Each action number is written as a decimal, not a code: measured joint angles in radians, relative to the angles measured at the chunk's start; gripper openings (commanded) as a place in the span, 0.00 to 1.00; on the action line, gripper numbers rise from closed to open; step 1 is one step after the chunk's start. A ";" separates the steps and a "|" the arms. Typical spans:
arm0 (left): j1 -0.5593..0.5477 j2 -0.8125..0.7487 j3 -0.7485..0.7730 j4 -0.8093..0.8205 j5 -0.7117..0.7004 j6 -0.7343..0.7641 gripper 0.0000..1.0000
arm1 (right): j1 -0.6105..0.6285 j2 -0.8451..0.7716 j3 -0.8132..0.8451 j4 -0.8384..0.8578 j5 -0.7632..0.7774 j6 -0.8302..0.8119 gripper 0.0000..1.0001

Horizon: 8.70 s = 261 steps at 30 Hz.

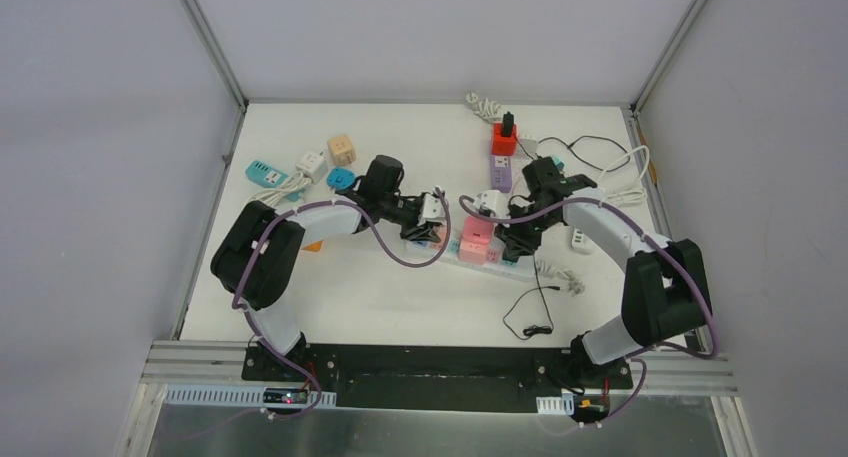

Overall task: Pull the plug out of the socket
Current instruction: Remove the plug from the socket, then place the plug at the center of the board.

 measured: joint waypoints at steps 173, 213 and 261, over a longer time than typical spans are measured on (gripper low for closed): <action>-0.352 0.024 0.200 0.677 -0.411 -0.222 0.59 | -0.498 -0.215 -0.021 0.628 -0.842 1.306 0.00; -0.210 -0.179 0.222 0.403 -0.360 -0.481 0.00 | -0.586 -0.233 -0.036 0.652 -0.926 1.309 1.00; 0.278 -0.093 0.300 0.282 -0.824 -0.903 0.00 | -0.665 -0.231 -0.038 0.532 -0.861 1.145 1.00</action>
